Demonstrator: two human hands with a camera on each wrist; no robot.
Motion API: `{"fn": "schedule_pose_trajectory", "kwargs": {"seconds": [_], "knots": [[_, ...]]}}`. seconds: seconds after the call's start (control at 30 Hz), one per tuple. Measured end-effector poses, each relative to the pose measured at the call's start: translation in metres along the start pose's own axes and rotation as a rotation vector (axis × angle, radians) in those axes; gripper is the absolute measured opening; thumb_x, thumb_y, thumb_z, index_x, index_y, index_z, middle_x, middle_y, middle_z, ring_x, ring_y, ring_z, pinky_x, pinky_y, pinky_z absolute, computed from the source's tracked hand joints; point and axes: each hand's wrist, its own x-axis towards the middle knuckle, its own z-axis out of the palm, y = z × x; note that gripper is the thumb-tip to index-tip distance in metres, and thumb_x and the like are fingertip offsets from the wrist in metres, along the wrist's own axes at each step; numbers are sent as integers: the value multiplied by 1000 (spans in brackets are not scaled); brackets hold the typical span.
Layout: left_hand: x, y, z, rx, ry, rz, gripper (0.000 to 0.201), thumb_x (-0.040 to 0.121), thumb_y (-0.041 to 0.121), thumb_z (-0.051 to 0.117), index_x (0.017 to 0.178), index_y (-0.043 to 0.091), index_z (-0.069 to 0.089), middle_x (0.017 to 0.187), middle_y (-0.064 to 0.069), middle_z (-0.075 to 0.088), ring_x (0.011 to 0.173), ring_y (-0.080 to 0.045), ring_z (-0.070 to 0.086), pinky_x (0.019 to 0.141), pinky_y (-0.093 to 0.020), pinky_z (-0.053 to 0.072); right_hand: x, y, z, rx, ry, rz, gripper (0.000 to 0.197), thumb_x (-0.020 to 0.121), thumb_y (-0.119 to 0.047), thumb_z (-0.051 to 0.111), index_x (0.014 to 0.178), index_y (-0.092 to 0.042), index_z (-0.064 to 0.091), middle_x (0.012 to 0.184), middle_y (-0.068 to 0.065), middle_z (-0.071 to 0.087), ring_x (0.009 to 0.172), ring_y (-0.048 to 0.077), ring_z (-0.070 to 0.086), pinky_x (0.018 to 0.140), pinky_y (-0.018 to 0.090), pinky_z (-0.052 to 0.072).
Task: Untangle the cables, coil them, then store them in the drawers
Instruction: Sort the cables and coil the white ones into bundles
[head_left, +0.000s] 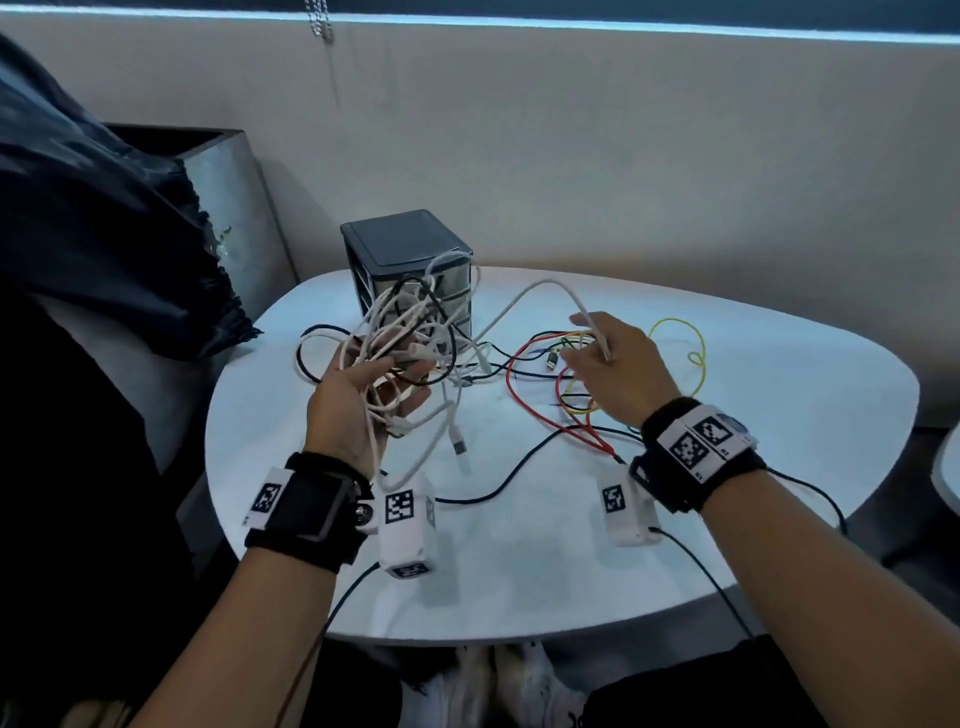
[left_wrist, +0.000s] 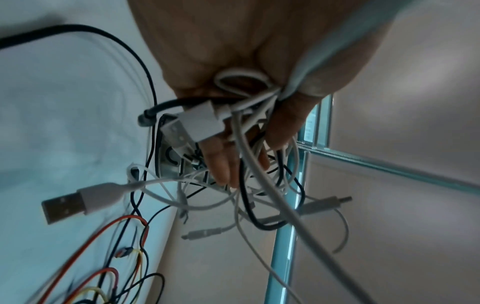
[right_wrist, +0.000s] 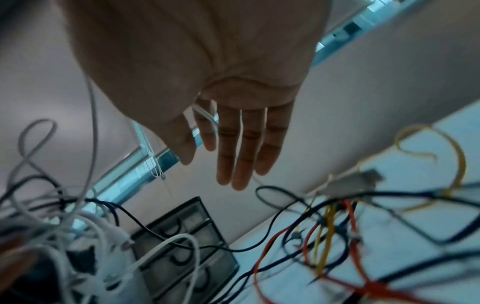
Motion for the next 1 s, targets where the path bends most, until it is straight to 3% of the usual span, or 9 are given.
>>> {"fn": "schedule_pose_trajectory", "kwargs": {"seconds": [0.07,0.13,0.27,0.37,0.5,0.63,0.77,0.87,1.0], "knots": [[1,4,-3,-48,-18,-72,33,92,2,47,92,14,77,118,-19,69,107,-38,63,60,-31,58,-10,-11,5,288,-54,0,36,81,-25,80,113,-25,64,81,0,73,74,16,67,78,38,56],[3,5,-6,-66,-28,-84,36,93,5,46,87,15,80,116,-14,71,100,-34,67,48,-25,53,-20,-22,8,424,-189,-23,47,71,-37,85,111,-22,67,81,3,74,77,19,71,75,37,57],[5,3,-5,-96,15,-37,37,98,4,42,86,16,75,98,-6,76,83,-28,74,76,-40,59,-35,-29,13,645,-570,113,79,56,-78,71,116,-28,63,98,11,75,86,30,73,60,31,54],[7,2,-5,-73,25,-47,33,97,4,42,93,13,73,106,-8,75,101,-32,69,95,-45,52,-42,-29,15,494,-632,220,83,69,-92,43,120,-30,61,86,16,74,66,29,69,53,27,49],[8,3,0,-20,18,-44,25,93,3,42,95,5,67,108,-16,73,103,-32,69,90,-41,55,-34,-23,22,293,-286,194,47,97,-59,44,102,-18,68,60,6,64,47,18,55,49,27,42],[6,-2,6,-45,-35,-41,27,91,3,39,105,9,62,87,-7,66,97,-33,70,92,-44,52,-24,-24,23,361,-93,159,22,95,-31,61,81,-17,69,60,2,66,48,14,56,49,26,44],[0,-4,12,-73,-120,-77,37,91,4,37,111,12,66,74,-5,62,73,-30,69,67,-32,59,-16,-29,21,393,41,105,20,94,-27,64,80,-14,72,69,0,70,60,9,60,58,27,46],[-6,-5,17,-103,-184,-93,39,81,4,42,104,11,73,65,-7,56,58,-28,62,62,-31,57,-8,-33,18,449,12,137,20,99,-24,55,95,-15,73,85,1,72,73,12,64,63,28,50],[-8,-7,22,-160,-236,-131,39,74,7,43,101,7,71,61,-6,45,46,-23,48,56,-28,53,-7,-42,21,676,-265,214,26,100,-10,51,119,-21,65,95,2,74,79,20,70,70,34,56]]}}
